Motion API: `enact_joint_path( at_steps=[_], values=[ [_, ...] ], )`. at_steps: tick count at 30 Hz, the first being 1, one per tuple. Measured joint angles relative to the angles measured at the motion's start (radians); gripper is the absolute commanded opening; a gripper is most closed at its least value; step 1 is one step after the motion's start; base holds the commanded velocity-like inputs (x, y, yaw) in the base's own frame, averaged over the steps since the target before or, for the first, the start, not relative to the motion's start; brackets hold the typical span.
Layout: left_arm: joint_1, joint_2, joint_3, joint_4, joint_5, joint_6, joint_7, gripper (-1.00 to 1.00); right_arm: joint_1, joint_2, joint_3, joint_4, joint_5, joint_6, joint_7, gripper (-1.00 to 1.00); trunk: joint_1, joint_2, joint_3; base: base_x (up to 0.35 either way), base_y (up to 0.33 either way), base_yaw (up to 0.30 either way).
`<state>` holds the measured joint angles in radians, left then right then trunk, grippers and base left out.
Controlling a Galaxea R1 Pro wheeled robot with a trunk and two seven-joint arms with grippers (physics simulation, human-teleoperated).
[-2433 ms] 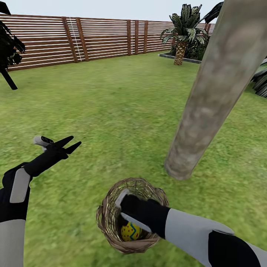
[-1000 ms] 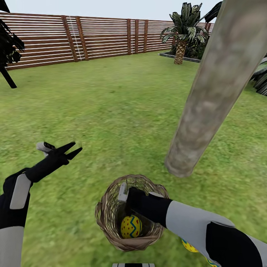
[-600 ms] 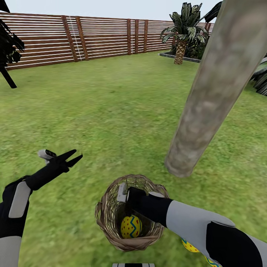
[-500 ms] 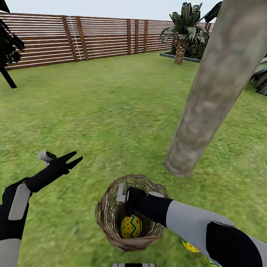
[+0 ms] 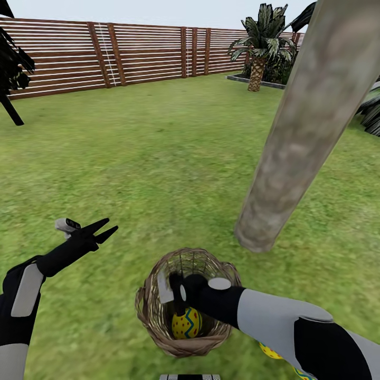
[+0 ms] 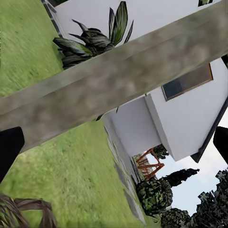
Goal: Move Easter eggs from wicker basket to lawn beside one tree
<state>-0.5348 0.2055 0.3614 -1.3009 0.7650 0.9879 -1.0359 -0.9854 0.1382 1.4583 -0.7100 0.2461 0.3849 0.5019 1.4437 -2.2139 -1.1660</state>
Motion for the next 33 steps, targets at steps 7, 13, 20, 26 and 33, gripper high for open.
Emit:
enact_joint_path(
  at_steps=[7,13,20,26,33],
  values=[
    [0.000,0.000,-0.001,0.000,0.000,0.000,0.000,1.00,0.000,0.002,-0.002,0.000,-0.002,-0.006,0.035,1.00,0.027,-0.049,-0.022,0.000,0.000,0.000],
    [0.000,0.000,0.000,-0.001,0.000,0.000,-0.001,1.00,0.000,0.004,-0.003,-0.001,-0.005,-0.005,0.037,1.00,0.050,-0.091,-0.041,0.000,0.000,0.000],
    [0.000,0.000,0.000,-0.002,0.000,0.000,-0.002,1.00,0.000,0.002,-0.005,0.003,-0.030,-0.004,0.037,1.00,0.077,-0.140,-0.063,0.000,0.000,0.000],
    [0.000,0.000,-0.001,-0.002,0.000,0.001,-0.002,1.00,0.000,0.000,-0.056,0.020,-0.029,-0.005,0.037,1.00,0.100,-0.182,-0.081,0.000,0.000,0.000],
    [0.000,0.000,-0.001,-0.002,0.000,0.001,-0.002,1.00,0.000,-0.001,-0.078,0.036,-0.029,-0.005,0.039,1.00,0.127,-0.231,-0.103,0.000,0.000,0.000]
  ],
)
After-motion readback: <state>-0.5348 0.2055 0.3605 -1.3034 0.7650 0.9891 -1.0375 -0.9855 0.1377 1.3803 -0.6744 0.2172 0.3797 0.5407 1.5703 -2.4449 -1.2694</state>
